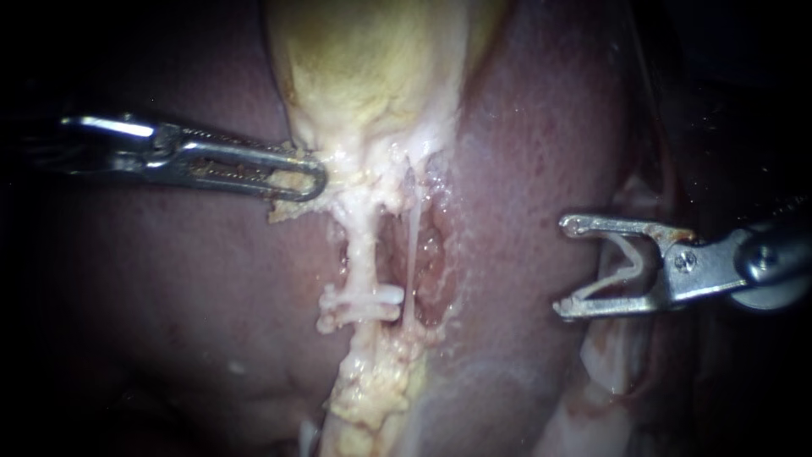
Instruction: Clipping third clip left tube
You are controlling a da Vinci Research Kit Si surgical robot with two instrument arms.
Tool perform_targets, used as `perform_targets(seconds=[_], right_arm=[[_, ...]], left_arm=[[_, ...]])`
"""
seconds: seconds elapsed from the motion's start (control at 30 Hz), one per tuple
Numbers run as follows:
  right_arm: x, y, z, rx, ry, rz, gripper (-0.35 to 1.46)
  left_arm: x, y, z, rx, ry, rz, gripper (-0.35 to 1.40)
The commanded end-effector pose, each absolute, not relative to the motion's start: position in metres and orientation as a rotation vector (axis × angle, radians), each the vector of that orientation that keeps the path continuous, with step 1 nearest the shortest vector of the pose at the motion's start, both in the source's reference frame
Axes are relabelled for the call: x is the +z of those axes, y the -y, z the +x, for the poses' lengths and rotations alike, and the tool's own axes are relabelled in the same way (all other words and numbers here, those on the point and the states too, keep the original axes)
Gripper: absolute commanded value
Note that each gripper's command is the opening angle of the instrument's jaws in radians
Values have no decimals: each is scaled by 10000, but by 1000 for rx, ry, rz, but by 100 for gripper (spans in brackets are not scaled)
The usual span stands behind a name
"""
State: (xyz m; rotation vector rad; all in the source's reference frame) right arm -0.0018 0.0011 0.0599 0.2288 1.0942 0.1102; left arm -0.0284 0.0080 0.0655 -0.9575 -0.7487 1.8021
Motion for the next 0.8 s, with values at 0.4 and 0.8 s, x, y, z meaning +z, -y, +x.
perform_targets(seconds=[0.4, 0.8], right_arm=[[598, -11, -16, 106, -1100, 238, 50], [586, -16, 24, 117, -1173, 366, 50]], left_arm=[[584, -115, -246, 1775, 821, -952, -35], [572, -115, -242, 1771, 824, -951, -35]])
